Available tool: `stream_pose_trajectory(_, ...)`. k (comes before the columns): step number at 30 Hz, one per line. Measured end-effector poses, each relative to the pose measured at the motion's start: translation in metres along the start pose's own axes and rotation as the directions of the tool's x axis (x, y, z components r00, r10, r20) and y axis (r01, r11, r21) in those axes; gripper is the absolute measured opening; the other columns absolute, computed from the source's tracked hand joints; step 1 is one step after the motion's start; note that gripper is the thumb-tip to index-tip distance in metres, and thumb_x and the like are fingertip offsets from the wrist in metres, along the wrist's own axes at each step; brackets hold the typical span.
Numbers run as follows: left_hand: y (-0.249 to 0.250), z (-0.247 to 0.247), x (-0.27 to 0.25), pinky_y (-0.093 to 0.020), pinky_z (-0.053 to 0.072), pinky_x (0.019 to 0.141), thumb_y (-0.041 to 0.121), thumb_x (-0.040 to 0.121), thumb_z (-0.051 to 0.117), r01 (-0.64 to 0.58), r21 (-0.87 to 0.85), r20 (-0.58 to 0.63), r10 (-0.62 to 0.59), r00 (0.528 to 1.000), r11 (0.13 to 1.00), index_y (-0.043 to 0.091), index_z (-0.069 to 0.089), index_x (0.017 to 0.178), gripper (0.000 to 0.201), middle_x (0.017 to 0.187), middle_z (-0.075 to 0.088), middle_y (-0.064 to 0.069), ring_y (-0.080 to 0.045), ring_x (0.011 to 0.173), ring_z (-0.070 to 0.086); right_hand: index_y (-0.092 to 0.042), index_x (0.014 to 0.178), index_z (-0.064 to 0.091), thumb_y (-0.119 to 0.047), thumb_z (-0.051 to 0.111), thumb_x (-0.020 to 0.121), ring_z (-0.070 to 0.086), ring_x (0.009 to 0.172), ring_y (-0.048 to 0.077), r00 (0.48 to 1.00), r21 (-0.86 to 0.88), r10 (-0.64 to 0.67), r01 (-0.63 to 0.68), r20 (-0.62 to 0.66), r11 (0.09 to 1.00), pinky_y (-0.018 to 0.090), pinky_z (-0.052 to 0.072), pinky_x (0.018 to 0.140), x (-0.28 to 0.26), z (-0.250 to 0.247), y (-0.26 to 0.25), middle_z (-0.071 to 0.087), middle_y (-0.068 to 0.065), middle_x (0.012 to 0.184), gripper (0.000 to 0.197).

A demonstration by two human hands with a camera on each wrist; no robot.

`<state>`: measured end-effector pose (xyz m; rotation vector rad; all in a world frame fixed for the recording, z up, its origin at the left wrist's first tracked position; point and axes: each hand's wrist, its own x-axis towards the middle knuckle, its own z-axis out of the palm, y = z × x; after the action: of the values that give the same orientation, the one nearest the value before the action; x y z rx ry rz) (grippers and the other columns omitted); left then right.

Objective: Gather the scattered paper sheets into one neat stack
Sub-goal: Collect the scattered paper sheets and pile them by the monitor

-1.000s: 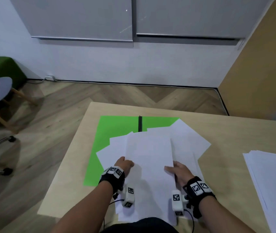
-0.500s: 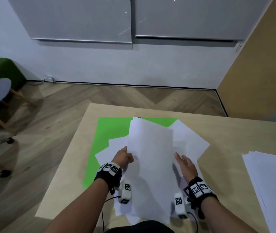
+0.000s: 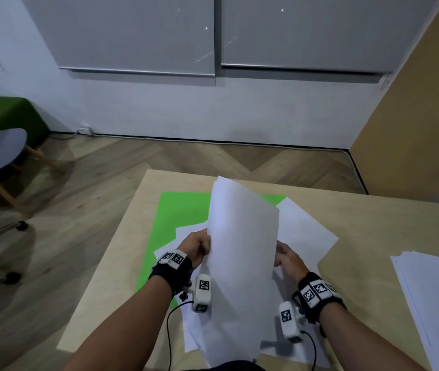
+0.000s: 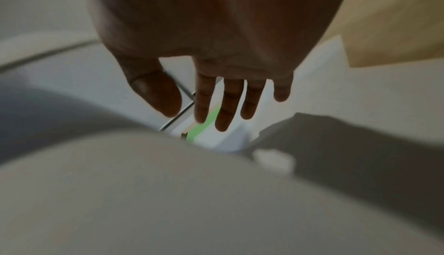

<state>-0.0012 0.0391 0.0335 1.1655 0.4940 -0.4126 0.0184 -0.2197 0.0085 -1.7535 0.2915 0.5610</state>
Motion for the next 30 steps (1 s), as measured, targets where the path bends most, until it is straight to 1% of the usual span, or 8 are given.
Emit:
stream_pose_trajectory(5, -0.005, -0.019, 0.000, -0.033, 0.048, 0.068, 0.002, 0.049, 0.045, -0.005, -0.167, -0.016, 0.003, 1.000, 0.986, -0.001, 0.065, 0.092, 0.048, 0.089, 0.065, -0.016, -0.032, 0.075, 0.058, -0.018, 0.106, 0.065, -0.010, 0.063, 0.085, 0.057, 0.104, 0.017, 0.995, -0.311, -0.022, 0.051, 0.096, 0.949, 0.030, 0.045, 0.090, -0.003, 0.004, -0.001, 0.063, -0.005, 0.111, 0.023)
stream_pose_trajectory(9, -0.022, -0.038, 0.022, -0.033, 0.052, 0.067, 0.011, 0.030, 0.072, 0.038, -0.224, -0.097, -0.061, 0.993, 0.974, 0.004, 0.054, 0.109, 0.081, 0.107, 0.052, -0.020, -0.034, 0.078, 0.053, -0.015, 0.120, 0.062, -0.031, 0.068, 0.062, 0.054, 0.125, 0.029, 0.980, -0.133, -0.086, 0.111, 0.179, 0.985, 0.046, 0.042, 0.106, -0.002, 0.011, -0.002, 0.062, 0.005, 0.128, 0.061)
stream_pose_trajectory(13, -0.039, -0.043, 0.032, -0.036, 0.048, 0.072, 0.013, 0.027, 0.075, 0.068, -0.212, -0.081, -0.087, 0.993, 0.975, 0.002, 0.053, 0.115, 0.092, 0.118, 0.050, -0.022, -0.037, 0.094, 0.047, 0.004, 0.125, 0.060, -0.038, 0.072, 0.064, 0.056, 0.120, 0.041, 0.976, 0.018, -0.082, 0.080, 0.200, 0.997, 0.037, 0.052, 0.091, -0.001, 0.022, -0.007, 0.066, 0.020, 0.119, 0.075)
stream_pose_trajectory(15, -0.032, -0.031, 0.022, -0.032, 0.051, 0.070, 0.005, 0.035, 0.065, 0.072, -0.177, -0.082, -0.088, 0.993, 0.981, -0.003, 0.053, 0.120, 0.086, 0.117, 0.061, -0.018, -0.033, 0.090, 0.058, 0.010, 0.115, 0.061, -0.015, 0.065, 0.088, 0.056, 0.112, 0.047, 0.976, -0.022, -0.077, 0.083, 0.204, 0.996, 0.026, 0.051, 0.078, -0.001, 0.027, -0.010, 0.064, 0.029, 0.103, 0.037)
stream_pose_trajectory(19, -0.029, -0.030, 0.023, -0.026, 0.052, 0.055, 0.003, 0.049, 0.054, 0.074, -0.185, -0.148, -0.102, 0.984, 0.980, 0.008, 0.045, 0.136, 0.087, 0.080, 0.071, -0.008, -0.024, 0.057, 0.064, -0.014, 0.062, 0.050, 0.009, 0.055, 0.092, 0.049, 0.062, 0.017, 0.981, -0.056, -0.109, 0.119, 0.158, 0.991, 0.028, 0.041, 0.062, 0.002, 0.029, -0.018, 0.056, -0.007, 0.059, 0.038)
stream_pose_trajectory(23, -0.045, -0.053, 0.034, -0.027, 0.047, 0.058, 0.009, 0.058, 0.063, 0.122, -0.055, -0.250, -0.132, 0.959, 0.991, 0.013, 0.044, 0.141, 0.085, 0.106, 0.066, -0.023, -0.024, 0.057, 0.060, -0.014, 0.081, 0.076, -0.014, 0.073, 0.083, 0.071, 0.076, 0.010, 0.971, -0.117, -0.103, 0.130, 0.216, 0.985, 0.028, 0.057, 0.067, -0.001, 0.017, -0.006, 0.075, 0.001, 0.081, 0.003)
stream_pose_trajectory(26, -0.057, -0.062, 0.037, -0.031, 0.047, 0.062, 0.005, 0.062, 0.064, 0.112, 0.007, -0.271, -0.106, 0.957, 0.994, 0.005, 0.063, 0.105, 0.043, 0.080, 0.062, -0.018, -0.025, 0.061, 0.058, -0.008, 0.088, 0.076, -0.019, 0.083, 0.072, 0.070, 0.086, 0.021, 0.979, -0.209, -0.102, 0.139, 0.177, 0.968, 0.037, 0.054, 0.077, 0.005, 0.001, 0.008, 0.076, 0.007, 0.092, 0.021)
stream_pose_trajectory(30, -0.084, -0.084, 0.055, -0.046, 0.051, 0.095, 0.018, 0.055, 0.073, 0.158, 0.140, -0.390, -0.092, 0.916, 0.978, 0.002, 0.041, 0.144, 0.096, 0.124, 0.061, -0.022, -0.036, 0.108, 0.063, -0.008, 0.093, 0.074, -0.010, 0.082, 0.075, 0.071, 0.081, 0.026, 0.993, 0.011, -0.054, 0.055, -0.110, 0.998, 0.033, 0.057, 0.074, 0.008, -0.020, 0.020, 0.076, 0.008, 0.089, 0.019)
